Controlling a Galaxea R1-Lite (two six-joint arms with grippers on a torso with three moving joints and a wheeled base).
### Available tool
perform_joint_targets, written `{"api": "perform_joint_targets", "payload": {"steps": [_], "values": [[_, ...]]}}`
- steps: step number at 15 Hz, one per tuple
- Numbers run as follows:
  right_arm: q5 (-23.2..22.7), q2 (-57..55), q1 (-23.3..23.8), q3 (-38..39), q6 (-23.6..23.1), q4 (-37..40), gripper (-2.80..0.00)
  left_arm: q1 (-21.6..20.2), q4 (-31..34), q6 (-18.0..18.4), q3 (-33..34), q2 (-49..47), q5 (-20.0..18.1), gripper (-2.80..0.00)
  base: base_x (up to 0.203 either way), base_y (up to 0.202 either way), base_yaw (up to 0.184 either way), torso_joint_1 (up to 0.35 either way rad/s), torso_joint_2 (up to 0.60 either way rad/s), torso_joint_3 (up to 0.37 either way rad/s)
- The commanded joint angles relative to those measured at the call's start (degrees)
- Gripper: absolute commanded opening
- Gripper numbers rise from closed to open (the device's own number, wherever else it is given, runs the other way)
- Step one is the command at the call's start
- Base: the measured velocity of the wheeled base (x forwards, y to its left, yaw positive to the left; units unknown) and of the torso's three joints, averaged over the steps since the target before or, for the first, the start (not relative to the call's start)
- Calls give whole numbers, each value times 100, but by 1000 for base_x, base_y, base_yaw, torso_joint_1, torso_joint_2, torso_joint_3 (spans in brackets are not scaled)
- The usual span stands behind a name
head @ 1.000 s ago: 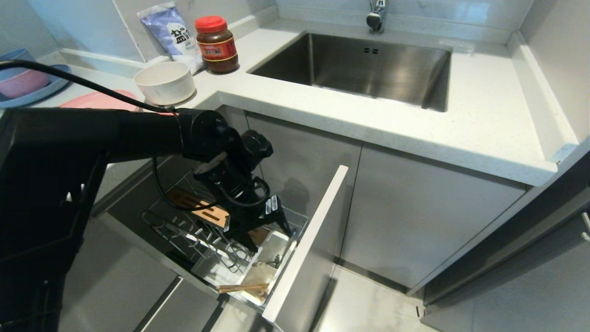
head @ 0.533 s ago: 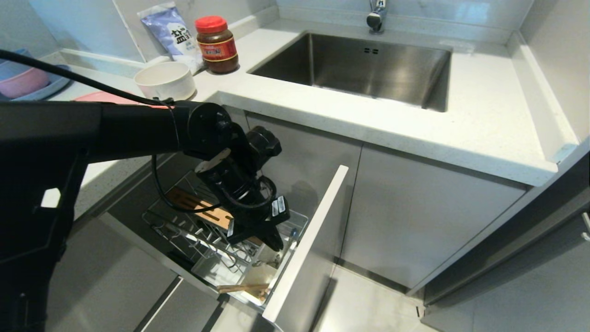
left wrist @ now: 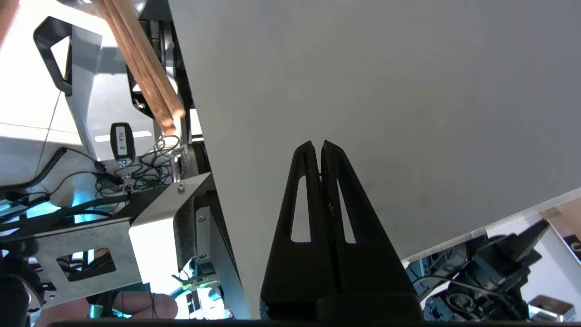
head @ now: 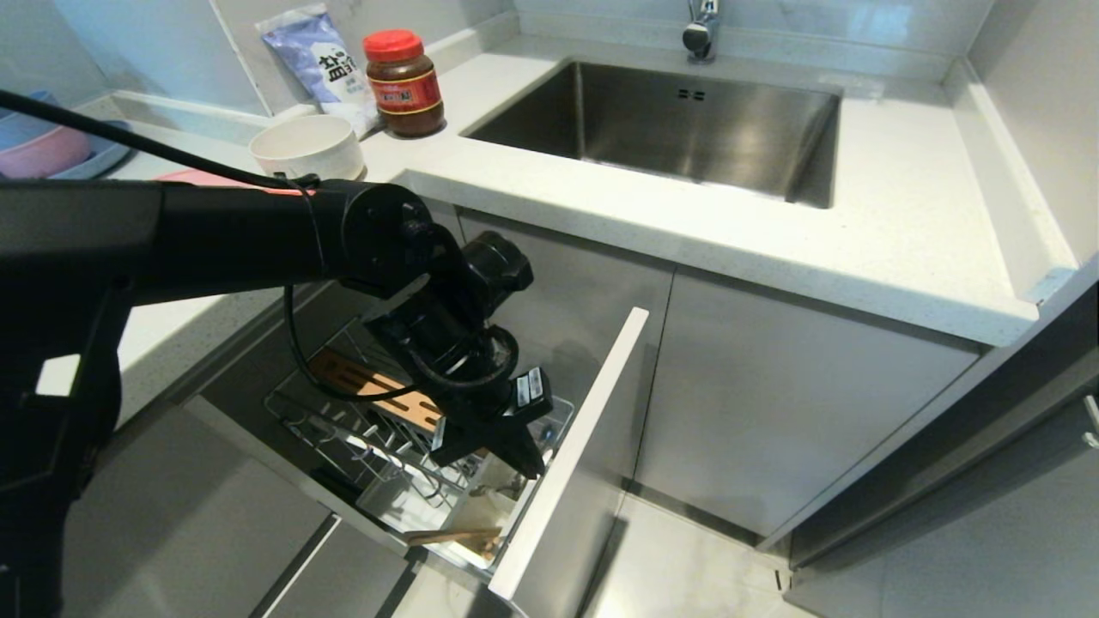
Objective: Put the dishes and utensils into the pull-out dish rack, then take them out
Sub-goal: Pick up the bowl and place it in the cupboard
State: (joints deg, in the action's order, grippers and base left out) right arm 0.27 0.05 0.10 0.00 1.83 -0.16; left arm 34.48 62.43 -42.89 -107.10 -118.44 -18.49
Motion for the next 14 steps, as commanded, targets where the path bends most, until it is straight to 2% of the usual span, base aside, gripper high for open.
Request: {"api": "perform_joint_targets", "payload": {"steps": [1,8,11,14], "values": [[0,13,-1,9,2,-2,-280,81,28,-27,70,108,-14,-280,0,0,0,0,0,0],[0,13,-1,0,2,-2,-280,347,6,-44,303,276,-30,-280,0,0,0,0,0,0],[0,14,-1,9,2,-2,-280,406,3,-44,393,352,-332,-280,0,0,0,0,0,0],[0,13,-1,2,2,-2,-280,493,-3,-42,462,391,-375,-280,0,0,0,0,0,0]]}}
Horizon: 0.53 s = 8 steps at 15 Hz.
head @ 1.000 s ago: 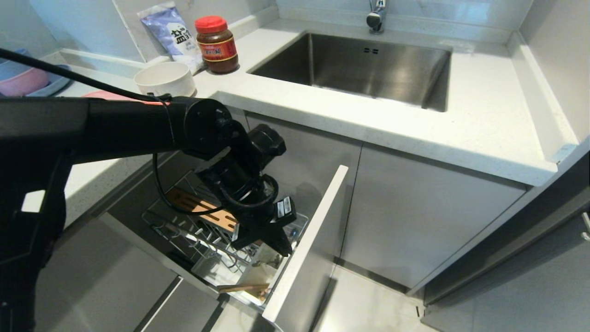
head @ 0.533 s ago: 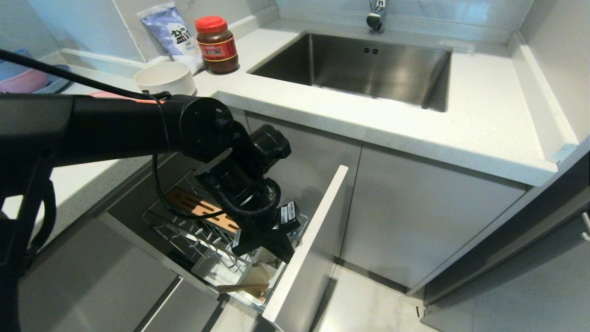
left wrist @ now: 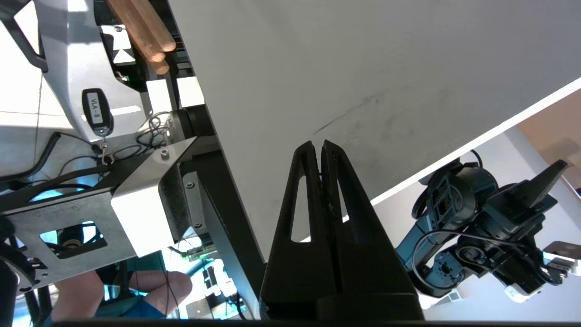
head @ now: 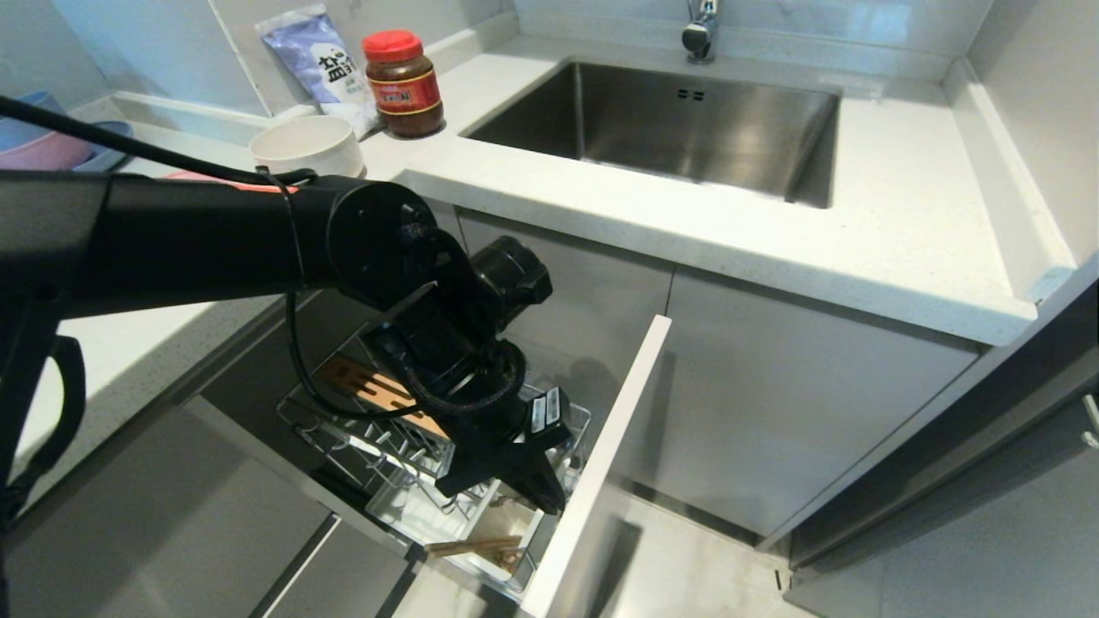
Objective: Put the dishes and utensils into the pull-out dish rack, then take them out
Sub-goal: Pick up the bowl and place it in the cupboard
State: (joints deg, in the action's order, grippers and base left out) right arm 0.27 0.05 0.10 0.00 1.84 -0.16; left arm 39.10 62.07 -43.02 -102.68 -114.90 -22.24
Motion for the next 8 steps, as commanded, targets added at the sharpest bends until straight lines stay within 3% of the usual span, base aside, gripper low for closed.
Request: {"api": "perform_joint_targets", "payload": {"steps": [1,8], "values": [[0,13,-1,7,0,-2,-280,63,33,-31,29,37,0,-280,0,0,0,0,0,0],[0,13,-1,8,0,-2,-280,54,42,-22,38,64,0,-280,0,0,0,0,0,0]]}}
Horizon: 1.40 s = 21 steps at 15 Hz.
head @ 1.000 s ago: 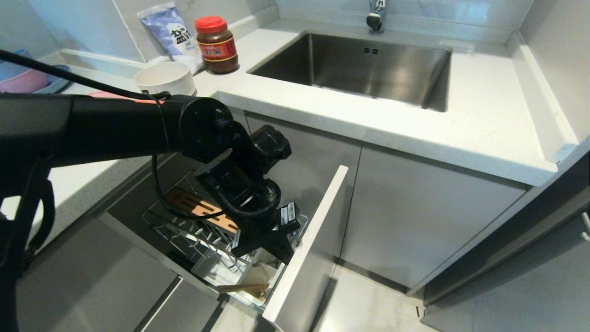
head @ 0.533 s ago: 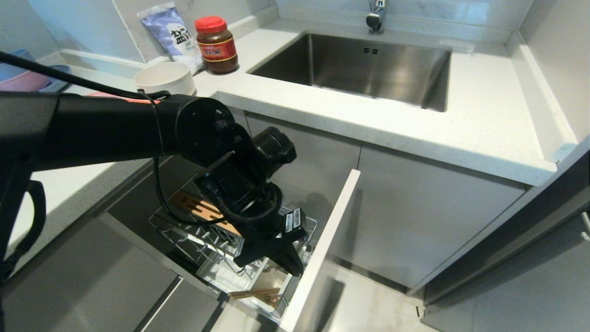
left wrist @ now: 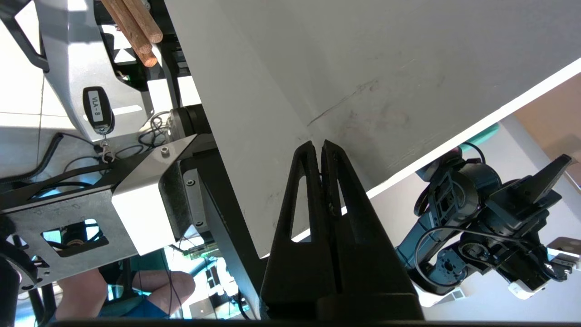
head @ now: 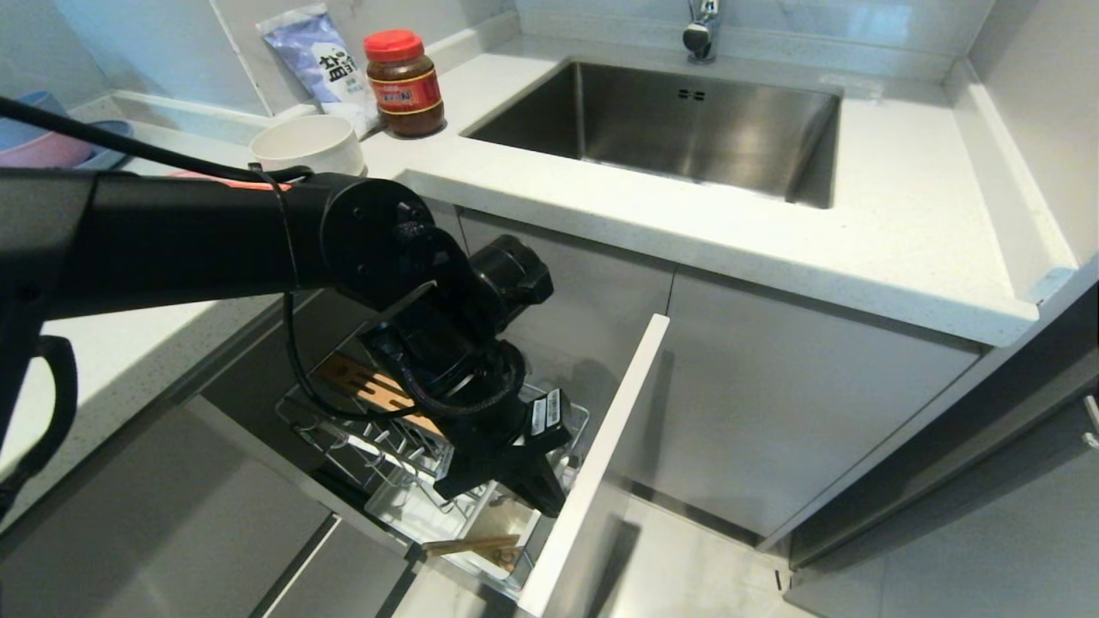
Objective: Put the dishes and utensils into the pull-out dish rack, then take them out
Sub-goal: Pick up the bowl and place it in the cupboard
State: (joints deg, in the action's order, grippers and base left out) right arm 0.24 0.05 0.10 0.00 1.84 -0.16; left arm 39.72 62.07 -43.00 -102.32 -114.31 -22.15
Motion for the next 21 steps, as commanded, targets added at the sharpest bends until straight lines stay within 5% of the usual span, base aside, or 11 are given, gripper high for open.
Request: {"api": "perform_joint_targets", "payload": {"steps": [1,4,14,21], "values": [[2,13,-2,0,1,-2,-280,-8,42,-24,1,5,-9,-280,0,0,0,0,0,0],[2,13,-1,5,1,-2,-280,-118,50,8,-3,5,99,-280,0,0,0,0,0,0],[2,14,-1,9,1,-2,-280,-795,-450,55,-158,198,1617,-280,0,0,0,0,0,0],[2,13,-1,9,1,-2,-280,-1448,-958,314,-180,1222,1857,-280,0,0,0,0,0,0]]}}
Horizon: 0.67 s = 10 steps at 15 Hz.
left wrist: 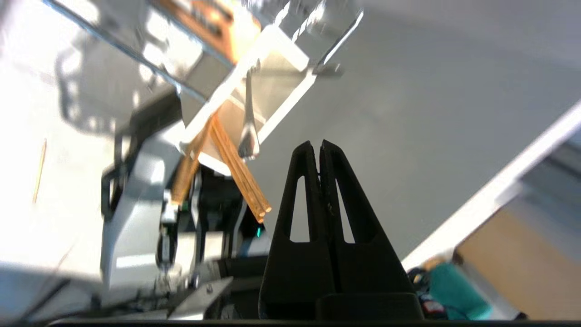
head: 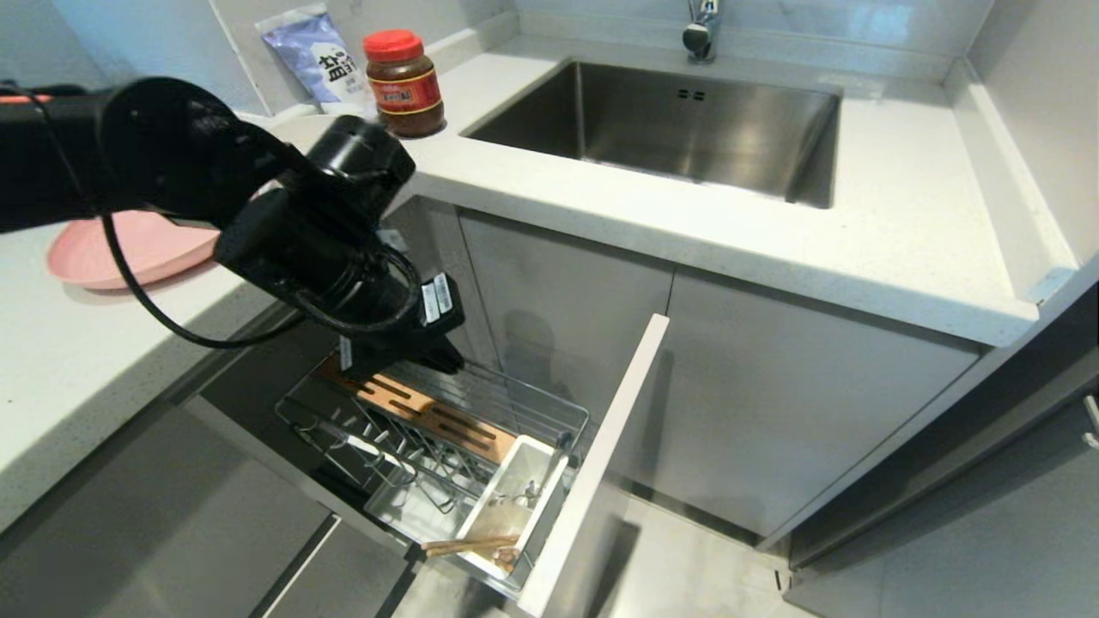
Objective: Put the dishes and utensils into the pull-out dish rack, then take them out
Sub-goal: Pick up the bowl and place it in the cupboard
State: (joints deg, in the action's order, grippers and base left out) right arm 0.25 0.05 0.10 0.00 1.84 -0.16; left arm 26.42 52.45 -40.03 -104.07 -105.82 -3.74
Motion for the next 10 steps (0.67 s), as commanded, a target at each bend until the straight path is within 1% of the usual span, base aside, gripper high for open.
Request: {"api": "perform_joint_targets", "payload": {"steps": [1,5,7,10], "values": [[1,13,-1,3,0,-2,-280,-209,-74,107,3,540,37,-280,0,0,0,0,0,0],[1,13,-1,2,0,-2,-280,-816,-370,558,-7,1281,31,-280,0,0,0,0,0,0],[1,14,-1,2,0,-2,-280,-1164,-574,752,-8,1686,19,-280,0,0,0,0,0,0],[1,13,-1,0,0,-2,-280,-1615,-700,1001,-8,2249,-44,-280,0,0,0,0,0,0]]}}
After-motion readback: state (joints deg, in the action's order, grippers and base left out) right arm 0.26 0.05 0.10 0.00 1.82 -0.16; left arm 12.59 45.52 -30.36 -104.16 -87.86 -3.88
